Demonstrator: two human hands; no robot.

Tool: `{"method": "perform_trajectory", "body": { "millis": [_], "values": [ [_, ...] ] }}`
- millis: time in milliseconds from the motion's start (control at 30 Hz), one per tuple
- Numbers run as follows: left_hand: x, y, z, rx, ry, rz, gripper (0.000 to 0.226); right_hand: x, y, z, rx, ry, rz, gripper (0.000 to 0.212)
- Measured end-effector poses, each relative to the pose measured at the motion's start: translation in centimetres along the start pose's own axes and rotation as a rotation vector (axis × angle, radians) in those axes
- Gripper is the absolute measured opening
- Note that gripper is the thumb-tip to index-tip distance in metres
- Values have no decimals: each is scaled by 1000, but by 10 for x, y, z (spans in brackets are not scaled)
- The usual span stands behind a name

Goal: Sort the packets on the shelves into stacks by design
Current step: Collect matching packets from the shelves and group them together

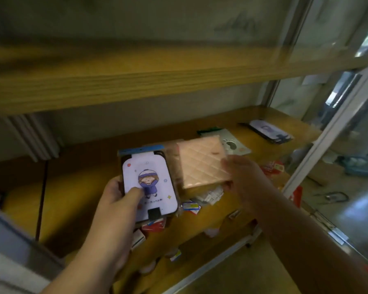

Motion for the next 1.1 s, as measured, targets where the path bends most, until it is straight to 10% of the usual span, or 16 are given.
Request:
{"method": "perform_trajectory", "body": {
  "millis": [600, 1100],
  "values": [
    [-13, 46, 19, -138, 54, 39, 27, 31, 74, 34, 150, -856, -283, 21],
    [36, 174, 253, 39, 70, 6, 41, 40, 99, -240, -51, -1111, -324, 41]
  ]
}}
Point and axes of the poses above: each hand's wrist, its own y-axis towards the middle knuckle, its own z-axis out of the palm, x = y × z, the point moved 8 cm from there along y, towards the middle knuckle, and after that the axes turned 15 degrees about x, right-handed, at the moved point
